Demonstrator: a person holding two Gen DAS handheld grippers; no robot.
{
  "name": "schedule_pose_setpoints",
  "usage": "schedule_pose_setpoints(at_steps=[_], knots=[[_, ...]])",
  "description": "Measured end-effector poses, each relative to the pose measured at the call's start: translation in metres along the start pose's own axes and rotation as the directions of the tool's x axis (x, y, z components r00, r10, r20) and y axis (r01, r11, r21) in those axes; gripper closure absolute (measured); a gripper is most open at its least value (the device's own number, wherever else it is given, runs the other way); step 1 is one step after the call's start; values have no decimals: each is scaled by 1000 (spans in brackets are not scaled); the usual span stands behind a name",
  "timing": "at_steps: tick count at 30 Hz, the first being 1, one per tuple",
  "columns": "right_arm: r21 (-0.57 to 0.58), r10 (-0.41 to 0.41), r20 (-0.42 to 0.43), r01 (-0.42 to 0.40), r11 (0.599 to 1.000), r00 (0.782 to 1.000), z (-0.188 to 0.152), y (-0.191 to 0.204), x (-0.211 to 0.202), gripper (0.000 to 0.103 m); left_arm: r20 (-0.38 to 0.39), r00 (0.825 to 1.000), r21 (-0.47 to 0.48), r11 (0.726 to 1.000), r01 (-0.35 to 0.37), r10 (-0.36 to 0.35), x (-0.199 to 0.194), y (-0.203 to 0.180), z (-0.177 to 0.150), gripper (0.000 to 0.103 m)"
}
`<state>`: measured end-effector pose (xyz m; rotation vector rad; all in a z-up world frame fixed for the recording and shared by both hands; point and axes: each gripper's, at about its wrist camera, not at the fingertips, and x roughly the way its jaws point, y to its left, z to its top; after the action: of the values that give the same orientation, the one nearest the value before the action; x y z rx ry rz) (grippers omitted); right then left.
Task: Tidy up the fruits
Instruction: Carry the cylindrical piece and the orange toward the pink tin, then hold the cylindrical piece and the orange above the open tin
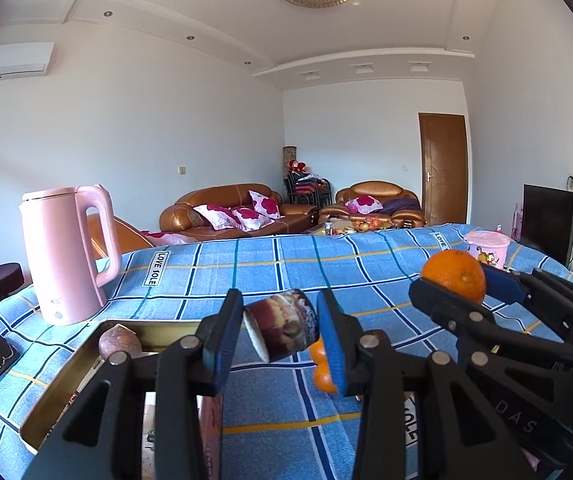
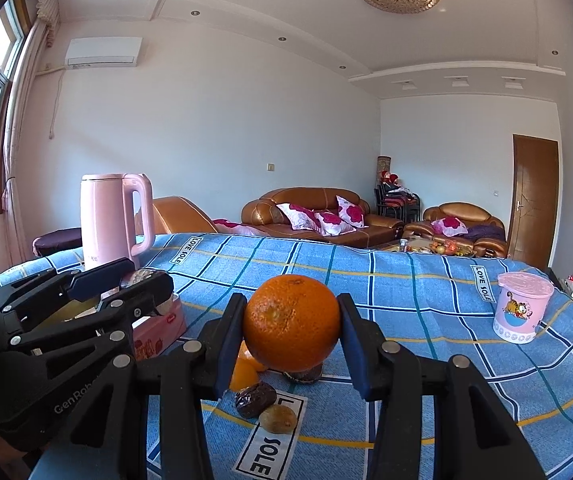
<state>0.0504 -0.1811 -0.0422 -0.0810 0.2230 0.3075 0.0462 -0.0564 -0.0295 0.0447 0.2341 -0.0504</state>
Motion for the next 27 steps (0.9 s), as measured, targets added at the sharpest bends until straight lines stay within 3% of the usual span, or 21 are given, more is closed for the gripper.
schedule_pose_setpoints(at_steps=[27], knots=[[-36,154,-43,-156,987,987,12,58,24,55,-75,986,-60,986,-153,149,-8,70,0,63]])
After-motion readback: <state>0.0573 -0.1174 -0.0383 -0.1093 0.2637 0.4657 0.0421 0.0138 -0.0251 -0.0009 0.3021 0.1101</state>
